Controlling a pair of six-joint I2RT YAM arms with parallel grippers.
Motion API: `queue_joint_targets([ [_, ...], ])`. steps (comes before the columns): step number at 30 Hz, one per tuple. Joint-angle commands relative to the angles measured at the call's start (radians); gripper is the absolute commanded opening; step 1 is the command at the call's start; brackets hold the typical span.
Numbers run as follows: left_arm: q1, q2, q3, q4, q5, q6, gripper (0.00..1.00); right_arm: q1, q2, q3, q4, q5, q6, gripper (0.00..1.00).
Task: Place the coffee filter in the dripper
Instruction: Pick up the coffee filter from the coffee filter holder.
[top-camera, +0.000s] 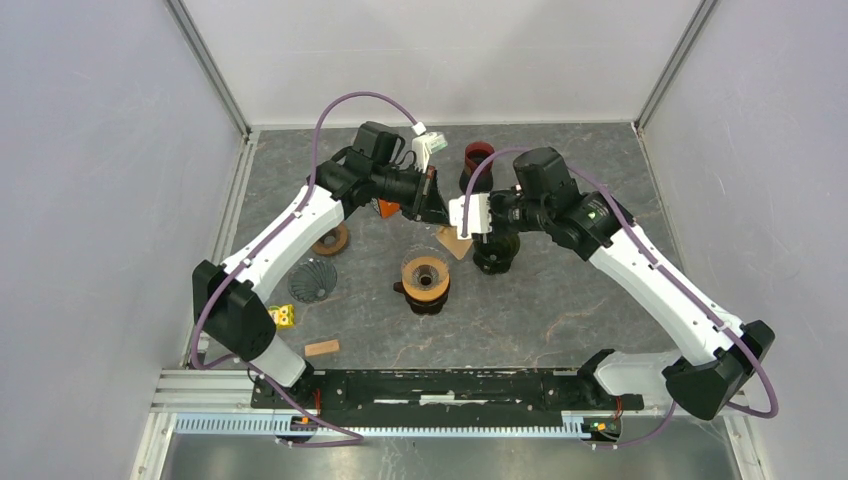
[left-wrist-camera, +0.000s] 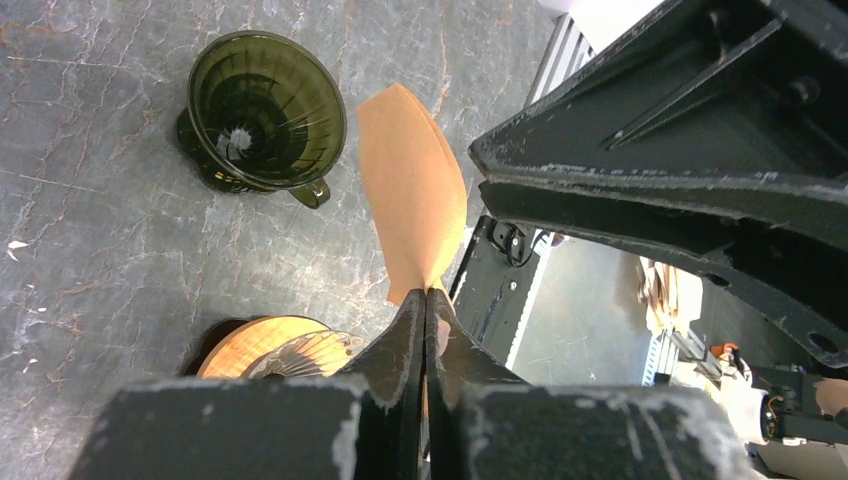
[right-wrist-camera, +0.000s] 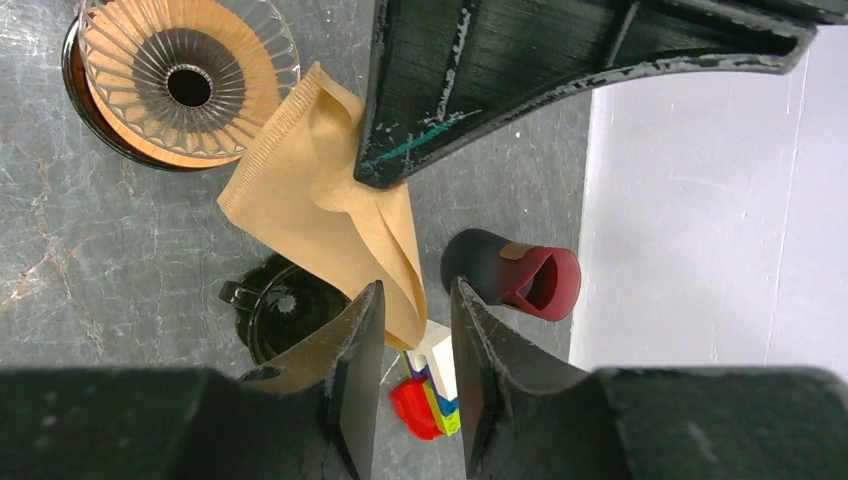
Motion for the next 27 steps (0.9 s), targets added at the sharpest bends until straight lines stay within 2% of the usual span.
queue_joint_targets([
  [1,0.004,-0.001,0.036,0.052,0.049,-0.068,0.02,0.017,-0.022,0.001,0.000,0.021,-0.020,0.35],
  [14,0.005,0.007,0.027,0.064,0.062,-0.091,0.02,0.035,-0.035,-0.029,0.004,0.047,-0.028,0.30],
  [27,0.005,0.015,0.023,0.064,0.075,-0.097,0.02,0.059,-0.016,-0.027,0.014,0.090,-0.043,0.29],
])
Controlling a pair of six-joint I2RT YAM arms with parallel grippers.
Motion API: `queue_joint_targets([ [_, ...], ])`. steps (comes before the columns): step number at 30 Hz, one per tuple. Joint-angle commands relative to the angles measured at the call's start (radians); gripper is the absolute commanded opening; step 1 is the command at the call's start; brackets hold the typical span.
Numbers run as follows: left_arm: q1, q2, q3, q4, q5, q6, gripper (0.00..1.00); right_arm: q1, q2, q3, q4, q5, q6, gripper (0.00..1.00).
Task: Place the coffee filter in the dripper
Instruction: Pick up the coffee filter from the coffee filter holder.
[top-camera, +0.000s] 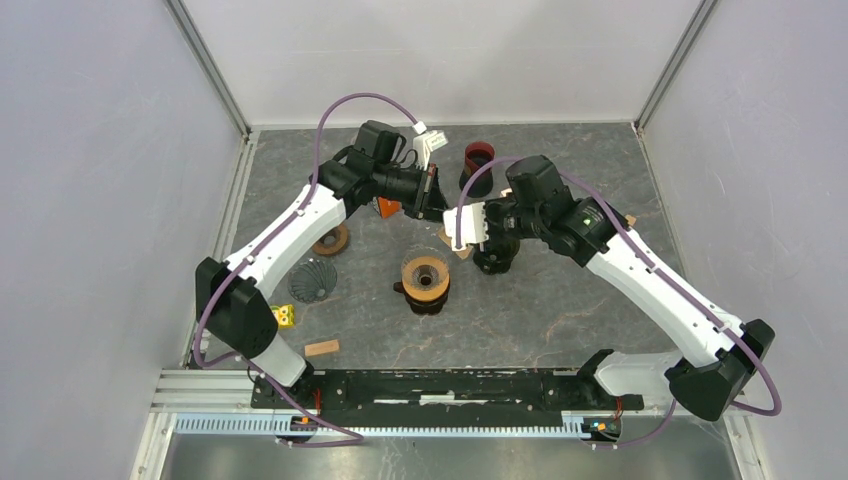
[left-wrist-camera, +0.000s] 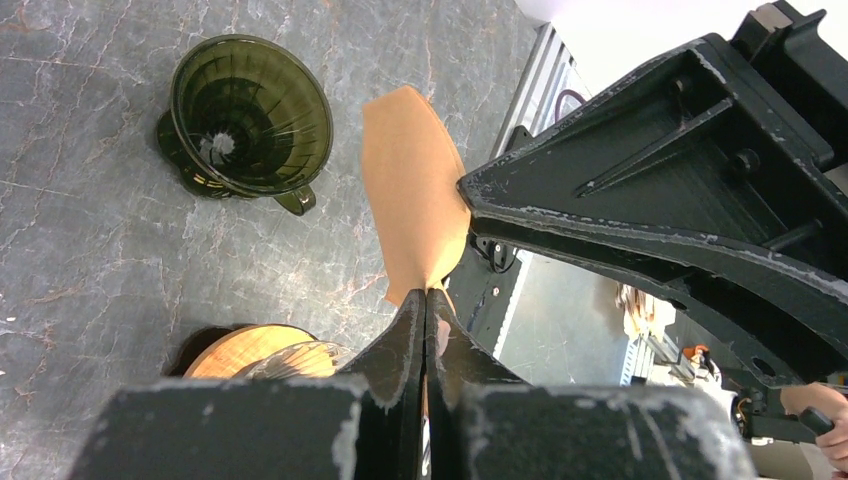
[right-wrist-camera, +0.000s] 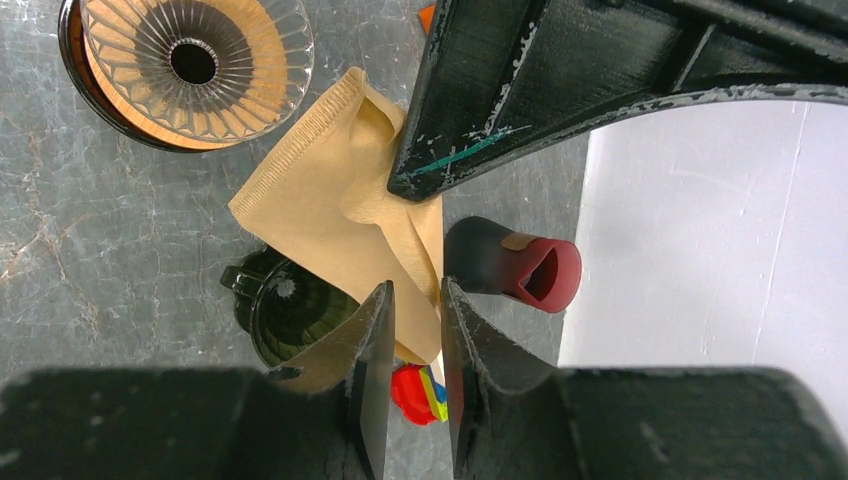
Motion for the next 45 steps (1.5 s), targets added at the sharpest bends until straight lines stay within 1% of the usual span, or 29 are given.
queue_joint_targets([
  [1,0.002,0.004,0.025,0.029,0.047,-0.040,0.02,0.013,-0.005,0.000,0.020,0.022,-0.022,0.29],
  [7,0.004,0.007,0.028,0.032,0.059,-0.052,0.02,0.035,0.006,-0.002,0.021,0.056,-0.032,0.28],
  [16,0.010,0.013,0.024,0.042,0.090,-0.066,0.02,0.058,0.017,-0.017,0.040,0.130,-0.041,0.22],
  [20,0.011,0.015,0.019,0.044,0.097,-0.071,0.02,0.067,0.019,-0.017,0.048,0.152,-0.041,0.16],
  [26,0.016,0.018,0.014,0.049,0.096,-0.070,0.02,0.069,0.018,-0.015,0.049,0.166,-0.041,0.10],
  [33,0.018,0.015,0.010,0.049,0.085,-0.056,0.02,0.070,0.013,-0.017,0.051,0.177,-0.043,0.00],
  [39,0.019,0.003,-0.007,0.077,0.079,-0.054,0.05,0.070,0.011,-0.021,0.045,0.177,-0.048,0.00],
  [45,0.022,-0.008,-0.025,0.106,0.080,-0.050,0.06,0.070,0.004,-0.033,0.040,0.175,-0.051,0.00],
])
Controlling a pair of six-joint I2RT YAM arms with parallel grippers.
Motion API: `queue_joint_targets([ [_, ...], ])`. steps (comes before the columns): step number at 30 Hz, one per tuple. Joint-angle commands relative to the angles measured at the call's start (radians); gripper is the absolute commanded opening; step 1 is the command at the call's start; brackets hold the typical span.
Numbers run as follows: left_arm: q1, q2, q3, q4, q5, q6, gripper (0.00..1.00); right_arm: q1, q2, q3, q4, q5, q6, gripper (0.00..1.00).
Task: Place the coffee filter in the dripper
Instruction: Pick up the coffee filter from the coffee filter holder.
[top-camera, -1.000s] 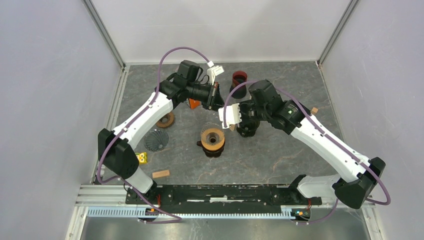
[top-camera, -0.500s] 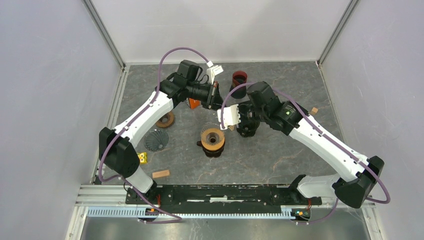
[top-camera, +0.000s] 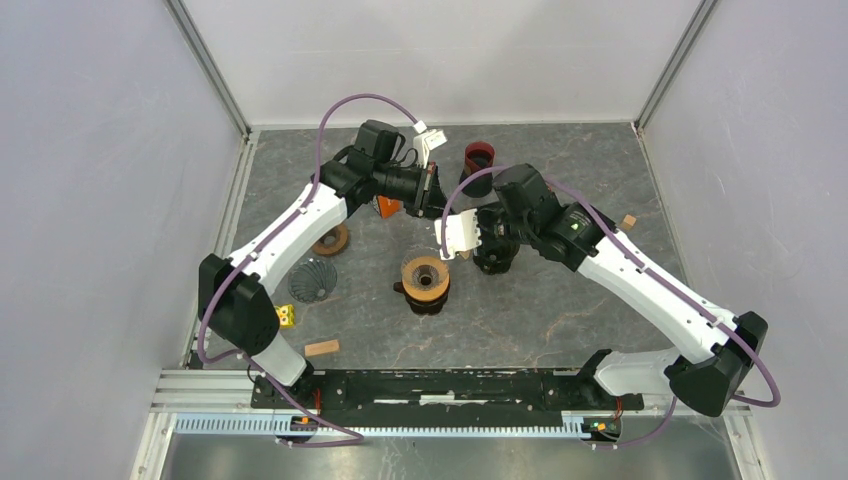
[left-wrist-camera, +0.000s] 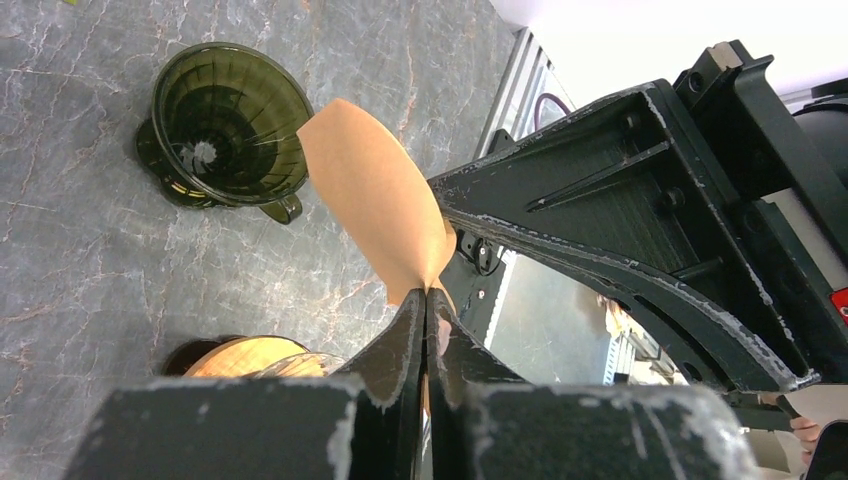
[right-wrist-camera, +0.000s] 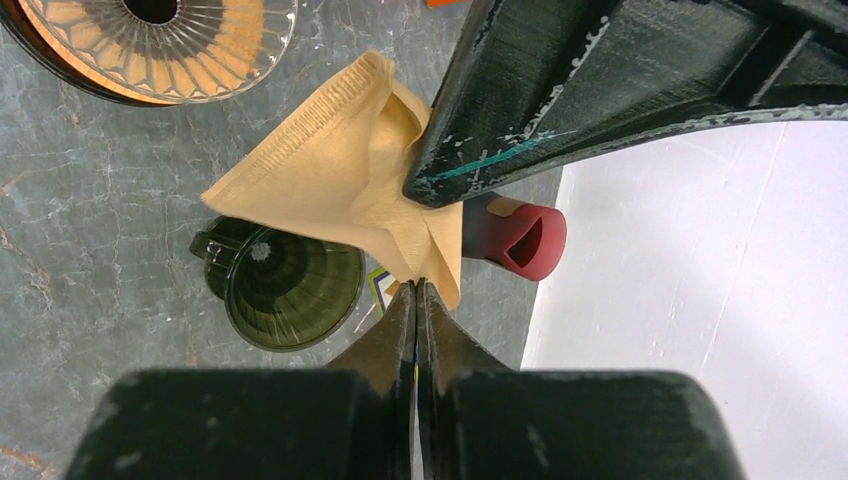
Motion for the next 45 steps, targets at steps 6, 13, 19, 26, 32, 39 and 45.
queue_joint_targets([
  [6,0.012,-0.046,-0.050,0.098,0.030,-0.005,0.07,0.004,-0.016,-0.011,0.021,-0.008,-0.018,0.00],
  [13,0.015,-0.059,-0.075,0.111,0.029,0.013,0.12,0.004,-0.020,-0.017,0.021,-0.008,-0.020,0.00],
  [19,0.015,-0.068,-0.082,0.121,0.031,0.012,0.05,0.004,-0.025,-0.033,0.033,-0.007,-0.016,0.00],
  [26,0.015,-0.069,-0.086,0.120,0.031,0.002,0.02,0.004,-0.033,-0.027,0.042,-0.009,-0.002,0.06],
  [32,0.015,-0.044,-0.056,0.094,0.029,-0.053,0.02,0.004,-0.049,-0.001,0.025,-0.036,0.004,0.24],
  [39,0.015,-0.040,-0.048,0.093,0.042,-0.081,0.02,0.004,-0.044,0.005,0.029,-0.039,0.000,0.27],
  [45,0.017,-0.029,-0.044,0.093,0.035,-0.097,0.02,0.004,-0.047,0.036,-0.019,-0.105,-0.005,0.20],
])
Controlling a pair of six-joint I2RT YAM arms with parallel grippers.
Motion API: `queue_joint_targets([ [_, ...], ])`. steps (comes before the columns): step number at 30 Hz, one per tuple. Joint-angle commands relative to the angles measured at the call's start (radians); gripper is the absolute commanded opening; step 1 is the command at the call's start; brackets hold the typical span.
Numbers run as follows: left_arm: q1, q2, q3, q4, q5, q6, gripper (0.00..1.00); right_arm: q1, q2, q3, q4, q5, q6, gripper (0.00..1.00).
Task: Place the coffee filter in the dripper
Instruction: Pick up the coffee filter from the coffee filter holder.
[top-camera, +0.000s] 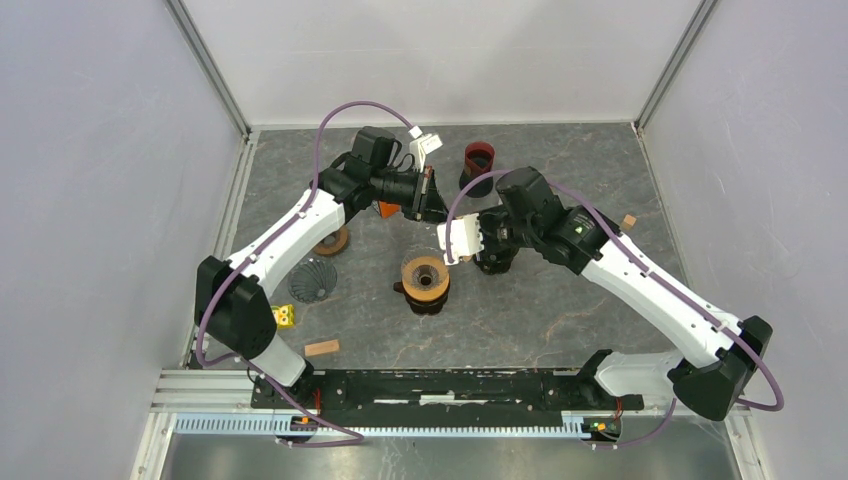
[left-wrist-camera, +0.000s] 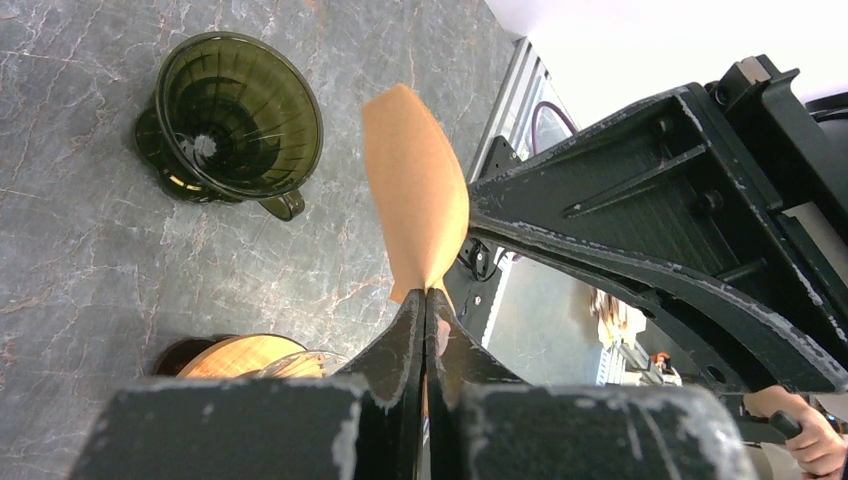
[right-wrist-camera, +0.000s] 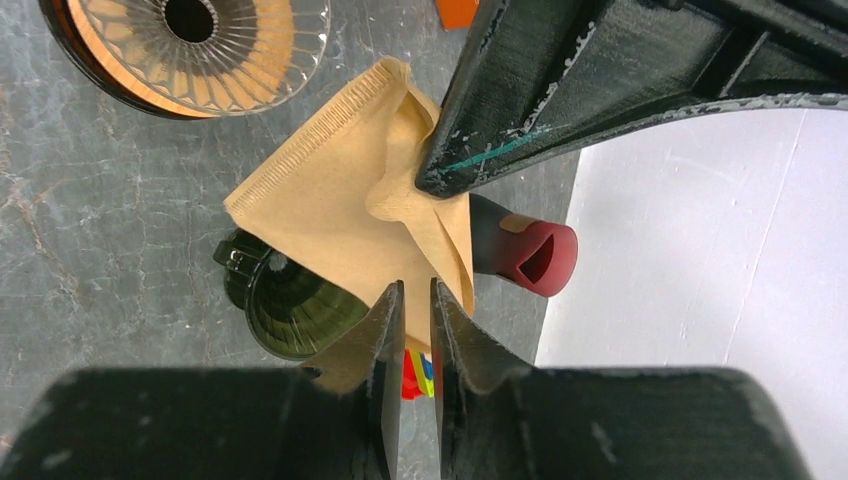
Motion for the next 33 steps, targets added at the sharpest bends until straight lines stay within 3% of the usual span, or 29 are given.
queue_joint_targets([
  [1,0.005,0.002,0.042,0.010,0.036,-0.057,0.02,0.004,-0.023,0.071,-0.028,-0.074,-0.005,0.20],
  [33,0.006,-0.019,0.020,0.019,0.086,-0.068,0.02,0.015,0.016,0.032,0.021,0.013,-0.033,0.22],
])
